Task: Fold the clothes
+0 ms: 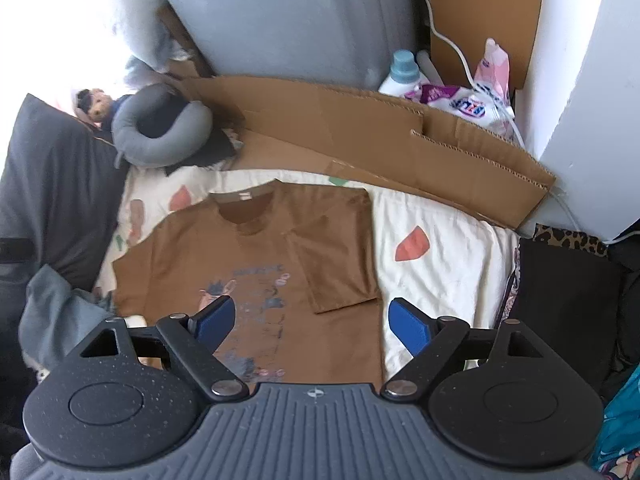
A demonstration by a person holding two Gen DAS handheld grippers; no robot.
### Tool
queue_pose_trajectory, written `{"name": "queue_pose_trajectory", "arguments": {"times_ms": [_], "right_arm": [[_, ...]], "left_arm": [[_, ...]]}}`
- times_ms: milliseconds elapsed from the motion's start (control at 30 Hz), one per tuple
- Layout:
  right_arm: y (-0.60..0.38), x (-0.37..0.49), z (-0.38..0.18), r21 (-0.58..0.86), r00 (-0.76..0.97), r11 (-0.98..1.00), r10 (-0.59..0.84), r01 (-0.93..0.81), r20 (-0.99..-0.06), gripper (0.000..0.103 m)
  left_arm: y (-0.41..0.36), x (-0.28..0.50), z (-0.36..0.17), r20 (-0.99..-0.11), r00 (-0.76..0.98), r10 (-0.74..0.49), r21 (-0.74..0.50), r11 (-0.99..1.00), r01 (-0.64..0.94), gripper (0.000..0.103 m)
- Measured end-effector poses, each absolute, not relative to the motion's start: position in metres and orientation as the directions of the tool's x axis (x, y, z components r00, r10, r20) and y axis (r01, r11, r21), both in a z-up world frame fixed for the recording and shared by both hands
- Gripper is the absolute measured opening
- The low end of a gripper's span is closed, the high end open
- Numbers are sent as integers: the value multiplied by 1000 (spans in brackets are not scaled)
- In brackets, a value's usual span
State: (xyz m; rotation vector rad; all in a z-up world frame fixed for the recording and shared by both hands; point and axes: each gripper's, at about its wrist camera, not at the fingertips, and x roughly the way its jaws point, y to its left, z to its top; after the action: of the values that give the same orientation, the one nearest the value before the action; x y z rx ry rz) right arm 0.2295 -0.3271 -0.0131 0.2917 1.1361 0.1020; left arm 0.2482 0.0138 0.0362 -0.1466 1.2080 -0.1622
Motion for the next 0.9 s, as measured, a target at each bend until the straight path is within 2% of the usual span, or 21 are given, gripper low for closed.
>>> {"name": "queue_pose_trajectory", "arguments": {"times_ms": [200,367,500,667,900], "right_arm": [[-325,208,15,327,441,944,272,51,-855,91],[-319,189,20,343,447,939,294,31,-845,95],[-315,175,14,346,459,937,287,48,-841,95],[-309,165,4,300,514,946,196,126,-835,95],[-273,162,-14,296,543,946,181,132,-820,95]], "left_arm": [[49,228,77,-905,389,-170,-183,983,6,75],[82,214,79,-896,402,-189,-217,976,-24,80],[111,207,60,-889,414,-195,-236,970,-50,82],[147,194,22,-884,417,-212,-260,964,-61,82],[196,166,-24,-866,457,-201,-286,950,-125,82]]}}
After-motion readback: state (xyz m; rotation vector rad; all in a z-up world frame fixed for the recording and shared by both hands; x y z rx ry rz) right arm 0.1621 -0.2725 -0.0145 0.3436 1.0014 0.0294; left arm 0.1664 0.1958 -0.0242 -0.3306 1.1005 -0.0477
